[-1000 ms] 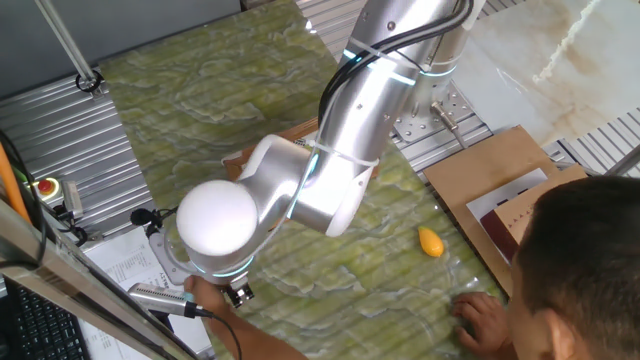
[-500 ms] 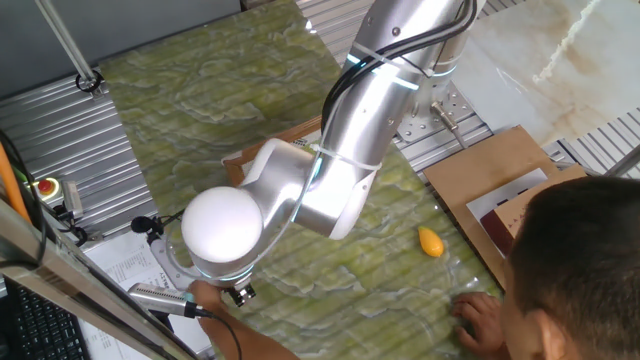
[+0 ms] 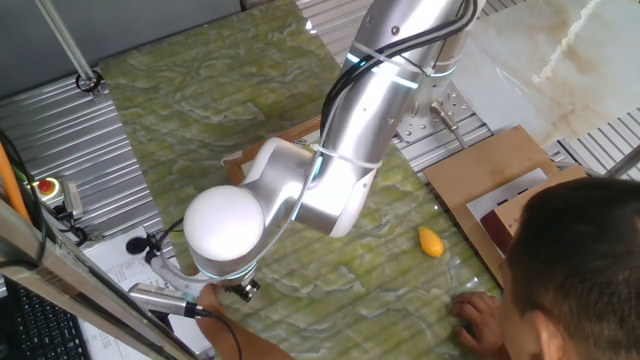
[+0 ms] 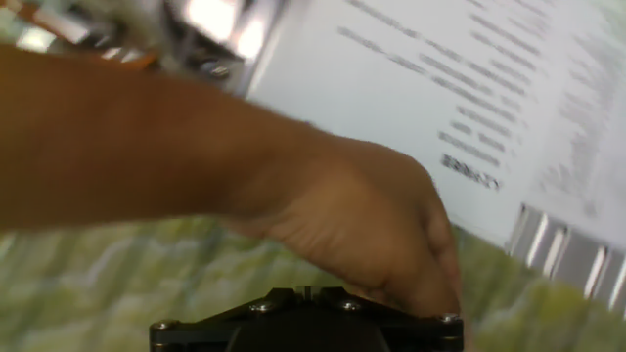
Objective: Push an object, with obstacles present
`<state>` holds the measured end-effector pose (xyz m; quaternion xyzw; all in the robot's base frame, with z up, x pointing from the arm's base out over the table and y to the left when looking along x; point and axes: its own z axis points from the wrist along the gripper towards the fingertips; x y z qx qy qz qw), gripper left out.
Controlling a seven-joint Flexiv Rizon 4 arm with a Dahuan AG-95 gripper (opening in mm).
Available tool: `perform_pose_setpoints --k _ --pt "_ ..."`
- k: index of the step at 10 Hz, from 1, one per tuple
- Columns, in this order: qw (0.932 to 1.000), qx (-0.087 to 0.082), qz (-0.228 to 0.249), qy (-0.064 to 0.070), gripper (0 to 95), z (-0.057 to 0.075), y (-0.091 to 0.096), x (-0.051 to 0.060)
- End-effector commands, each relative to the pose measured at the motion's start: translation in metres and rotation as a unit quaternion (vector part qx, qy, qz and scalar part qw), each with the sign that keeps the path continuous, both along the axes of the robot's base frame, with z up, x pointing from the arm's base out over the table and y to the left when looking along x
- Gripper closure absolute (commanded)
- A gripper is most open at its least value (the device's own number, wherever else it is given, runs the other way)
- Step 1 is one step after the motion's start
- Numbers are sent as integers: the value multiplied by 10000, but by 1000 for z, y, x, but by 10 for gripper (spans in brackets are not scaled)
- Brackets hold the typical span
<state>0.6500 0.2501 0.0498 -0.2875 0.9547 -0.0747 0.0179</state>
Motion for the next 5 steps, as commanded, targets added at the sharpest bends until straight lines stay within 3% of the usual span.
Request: perform_pose_setpoints --k 1,5 --pt "9878 -94 1543 194 950 1 0 -1" --pt "9867 -27 1620 159 950 2 -8 -8"
